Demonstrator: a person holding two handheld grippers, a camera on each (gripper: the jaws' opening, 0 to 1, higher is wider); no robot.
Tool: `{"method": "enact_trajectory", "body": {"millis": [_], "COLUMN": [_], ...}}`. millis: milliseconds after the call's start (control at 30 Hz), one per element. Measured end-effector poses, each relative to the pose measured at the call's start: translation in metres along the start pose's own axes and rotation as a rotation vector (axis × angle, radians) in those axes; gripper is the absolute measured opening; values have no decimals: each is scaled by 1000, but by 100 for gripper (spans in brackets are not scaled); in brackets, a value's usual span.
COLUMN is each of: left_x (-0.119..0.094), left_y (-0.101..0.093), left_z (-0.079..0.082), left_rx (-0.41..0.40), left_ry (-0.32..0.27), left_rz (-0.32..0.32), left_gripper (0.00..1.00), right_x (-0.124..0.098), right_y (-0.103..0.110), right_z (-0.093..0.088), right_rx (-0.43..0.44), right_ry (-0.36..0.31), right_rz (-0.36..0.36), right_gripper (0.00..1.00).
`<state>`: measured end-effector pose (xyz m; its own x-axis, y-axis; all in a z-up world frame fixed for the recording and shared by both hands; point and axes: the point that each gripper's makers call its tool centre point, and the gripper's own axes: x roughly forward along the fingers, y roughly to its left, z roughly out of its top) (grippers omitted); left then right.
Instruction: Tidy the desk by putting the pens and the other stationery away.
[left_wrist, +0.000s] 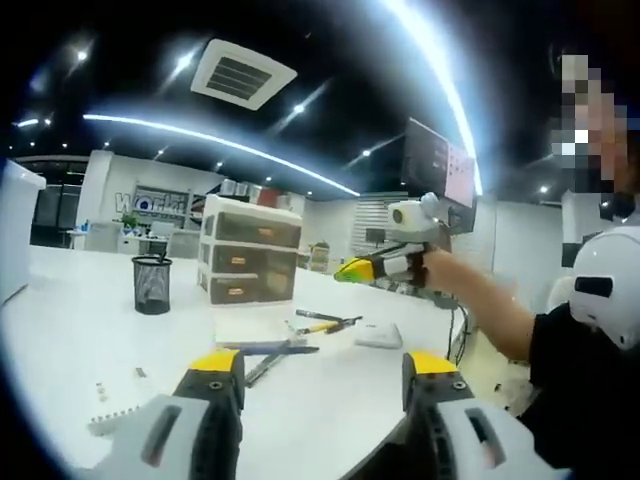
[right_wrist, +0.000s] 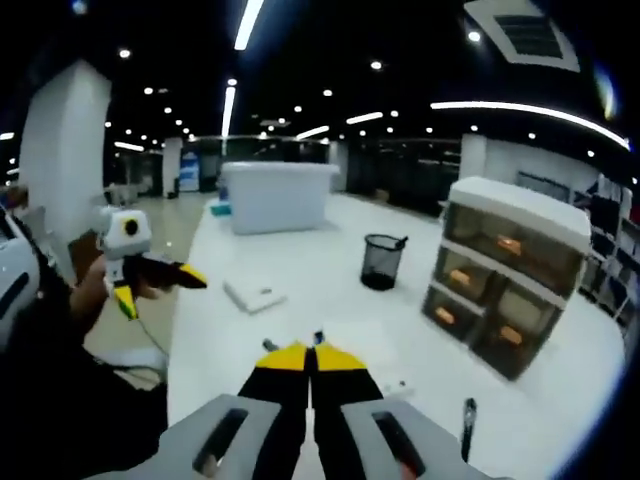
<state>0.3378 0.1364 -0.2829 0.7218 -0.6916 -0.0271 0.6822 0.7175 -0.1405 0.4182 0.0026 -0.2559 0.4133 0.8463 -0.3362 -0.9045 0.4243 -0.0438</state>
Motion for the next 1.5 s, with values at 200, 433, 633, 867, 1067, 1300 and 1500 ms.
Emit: {"method": "enact_trajectory", "body": {"millis": [200, 433, 633, 867, 1067, 1300, 1500], "left_x": [-4, -11, -20, -30, -35, -46, -54], "left_y": [3, 8, 11, 11, 12, 16, 21], "left_z": [2, 0, -2, -3, -6, -12, -10], "left_rx": [0, -4, 7, 44, 62, 68, 75], "left_ry": [-13, -20, -26, -14, -10, 7, 1], "left_rz": [10, 26, 59, 81, 92, 112, 132], "left_gripper": [64, 64, 64, 64, 64, 64, 64], "right_x": [-27, -58, -85, -107, -108, -101, -99], "right_y": [15, 16, 24, 38, 36, 36, 41], "right_z": [-7, -24, -38, -47, -46, -46, -45], "right_rx": [43, 86, 107, 127, 90, 27, -4], "right_ry": [-102, -163, -213, -240, -207, -162, -137], "right_rz": [-57, -136, -248, -311, -339, -360, -363], "right_gripper": [0, 0, 0, 0, 0, 1, 6]}}
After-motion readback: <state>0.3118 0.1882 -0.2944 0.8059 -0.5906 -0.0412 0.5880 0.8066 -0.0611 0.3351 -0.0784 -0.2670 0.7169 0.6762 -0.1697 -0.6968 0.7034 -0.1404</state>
